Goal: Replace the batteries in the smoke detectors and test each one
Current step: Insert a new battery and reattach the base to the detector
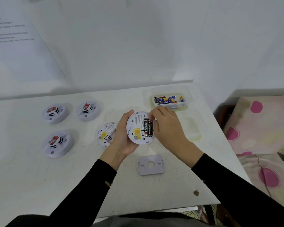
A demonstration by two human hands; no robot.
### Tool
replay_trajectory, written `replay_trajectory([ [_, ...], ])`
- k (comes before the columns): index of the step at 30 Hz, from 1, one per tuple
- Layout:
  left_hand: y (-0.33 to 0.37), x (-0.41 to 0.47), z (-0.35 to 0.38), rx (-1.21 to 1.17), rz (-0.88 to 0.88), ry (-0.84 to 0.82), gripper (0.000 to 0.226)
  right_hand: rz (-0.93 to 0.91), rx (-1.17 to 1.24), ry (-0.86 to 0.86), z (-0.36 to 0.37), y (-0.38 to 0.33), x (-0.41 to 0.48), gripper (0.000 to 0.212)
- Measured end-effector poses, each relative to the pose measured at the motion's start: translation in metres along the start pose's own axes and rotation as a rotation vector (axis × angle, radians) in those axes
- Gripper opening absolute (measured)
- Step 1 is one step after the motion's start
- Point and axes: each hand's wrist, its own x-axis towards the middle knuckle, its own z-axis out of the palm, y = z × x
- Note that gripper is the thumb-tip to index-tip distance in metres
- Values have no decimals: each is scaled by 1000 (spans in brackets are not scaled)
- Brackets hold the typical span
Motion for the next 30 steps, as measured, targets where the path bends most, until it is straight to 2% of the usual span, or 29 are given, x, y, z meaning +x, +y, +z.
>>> replay_trajectory([
  [4,0,2,3,16,21,-3,45,25,19,-16,2,-3,1,30],
  [7,-1,4,5,13,45,-14,52,94,36,-29,4,-4,1,25],
  [11,0,3,9,28,54,0,49,147,53,-56,8,-3,3,20],
  [16,-6,3,10,60,56,68,44,160,258,-79,4,3,4,17],
  [19,-4,4,12,58,60,78,43,234,386,-152,-5,4,5,10],
  [23,-4,5,11,34,66,80,45,221,381,-197,-9,7,5,18],
  [26,-5,7,8,4,71,73,45,231,399,-201,-16,11,6,13],
  [30,-6,11,6,-27,69,63,42,422,593,-277,-35,14,14,10],
])
